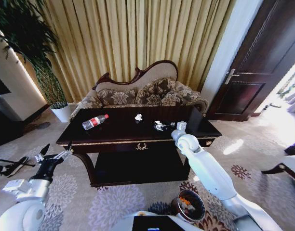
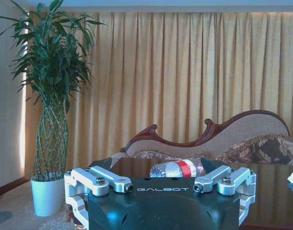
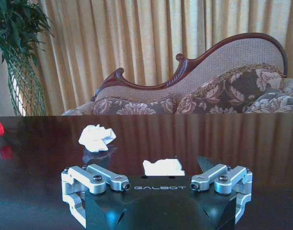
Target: Move to the front of the table and place the trash on the table into the trash bin.
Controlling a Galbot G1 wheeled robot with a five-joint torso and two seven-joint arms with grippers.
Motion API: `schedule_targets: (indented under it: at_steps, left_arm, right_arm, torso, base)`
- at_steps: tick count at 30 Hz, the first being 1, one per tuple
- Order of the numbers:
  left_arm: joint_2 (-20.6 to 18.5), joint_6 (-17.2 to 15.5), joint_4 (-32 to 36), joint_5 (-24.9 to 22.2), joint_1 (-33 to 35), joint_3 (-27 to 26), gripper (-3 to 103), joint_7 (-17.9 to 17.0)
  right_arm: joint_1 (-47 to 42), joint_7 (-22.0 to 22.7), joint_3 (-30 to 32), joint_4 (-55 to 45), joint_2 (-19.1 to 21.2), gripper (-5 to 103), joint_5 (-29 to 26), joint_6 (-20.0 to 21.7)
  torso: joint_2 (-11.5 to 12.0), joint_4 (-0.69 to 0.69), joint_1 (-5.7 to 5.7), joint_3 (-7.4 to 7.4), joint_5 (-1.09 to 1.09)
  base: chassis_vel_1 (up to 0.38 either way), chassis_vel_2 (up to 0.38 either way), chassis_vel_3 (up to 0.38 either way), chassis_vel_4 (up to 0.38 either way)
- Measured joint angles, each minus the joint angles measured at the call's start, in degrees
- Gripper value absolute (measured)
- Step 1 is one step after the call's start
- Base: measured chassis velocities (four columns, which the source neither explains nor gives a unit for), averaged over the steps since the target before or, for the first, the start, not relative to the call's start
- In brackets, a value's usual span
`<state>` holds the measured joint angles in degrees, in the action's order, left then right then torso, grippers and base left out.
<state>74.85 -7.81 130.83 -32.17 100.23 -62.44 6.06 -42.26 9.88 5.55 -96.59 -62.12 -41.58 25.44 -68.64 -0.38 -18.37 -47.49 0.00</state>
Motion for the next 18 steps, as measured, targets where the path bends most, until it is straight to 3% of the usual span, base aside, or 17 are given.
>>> schedule_targets:
  at_steps: [18]
  left_arm:
    - [0.3,0.0,0.6,0.4,0.6,-0.3,100,0.0]
  right_arm:
    - [4.4,-2.6,-2.9,8.7,-1.2,100,4.1,-1.5]
  torso:
    - [0.0,0.0,0.0,0.0,0.0]
  base:
    - [0.0,0.0,0.0,0.0]
